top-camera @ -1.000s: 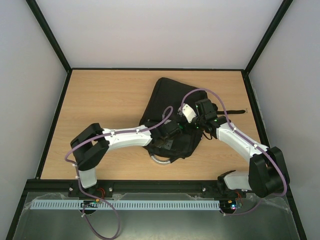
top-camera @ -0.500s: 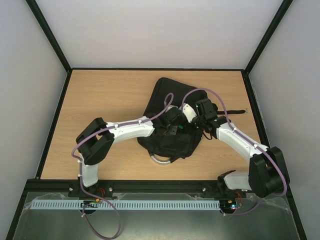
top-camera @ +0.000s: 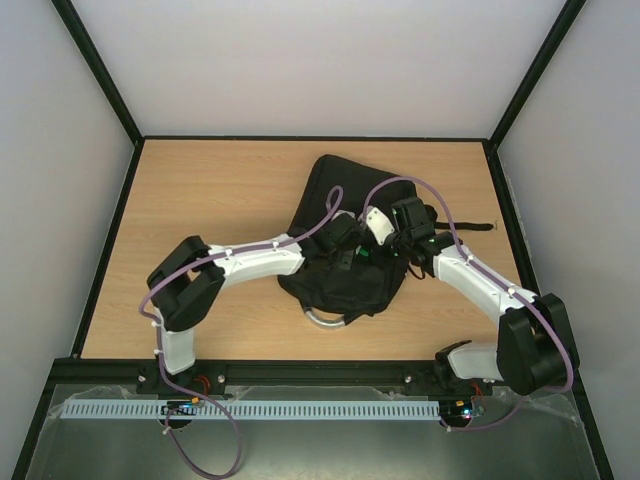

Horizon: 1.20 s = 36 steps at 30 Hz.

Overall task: Pack the student bag
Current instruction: Place the stationery in the student bag.

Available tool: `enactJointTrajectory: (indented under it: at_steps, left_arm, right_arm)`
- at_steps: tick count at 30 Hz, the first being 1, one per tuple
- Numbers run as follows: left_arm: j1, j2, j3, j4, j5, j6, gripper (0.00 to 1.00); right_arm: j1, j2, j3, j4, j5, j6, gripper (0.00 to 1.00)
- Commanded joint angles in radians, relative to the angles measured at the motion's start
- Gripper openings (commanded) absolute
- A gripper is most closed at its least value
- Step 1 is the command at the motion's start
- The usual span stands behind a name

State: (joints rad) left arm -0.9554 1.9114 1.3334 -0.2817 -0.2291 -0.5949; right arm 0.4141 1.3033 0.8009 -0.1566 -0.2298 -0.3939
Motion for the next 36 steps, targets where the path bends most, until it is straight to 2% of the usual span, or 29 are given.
enactJointTrajectory:
  at_steps: [1,6,24,29,36]
  left_arm:
    - [-0.001,-0.125,-0.071,0.010,-0.007,-0.015,0.02]
    - [-0.006,-0.134,-0.160,0.088,0.054,-0.049,0.02]
    - [0.014,0.058,-0.044,0.242,0.057,-0.038,0.02]
    - [0.011,-0.003,-0.080,0.217,0.078,-0.064,0.02]
    - [-0.038,-0.209,-0.211,0.098,0.097,-0.064,0.05]
  right_arm:
    - [0.015,-0.001,-0.004,-0.038,-0.060,-0.020,0.01]
    - [0.015,-0.002,-0.004,-0.040,-0.061,-0.019,0.01]
    - [0.015,0.004,-0.004,-0.040,-0.055,-0.019,0.01]
    - [0.015,0.005,-0.005,-0.039,-0.051,-0.020,0.01]
    - [0.015,0.005,-0.003,-0.040,-0.052,-0.023,0.01]
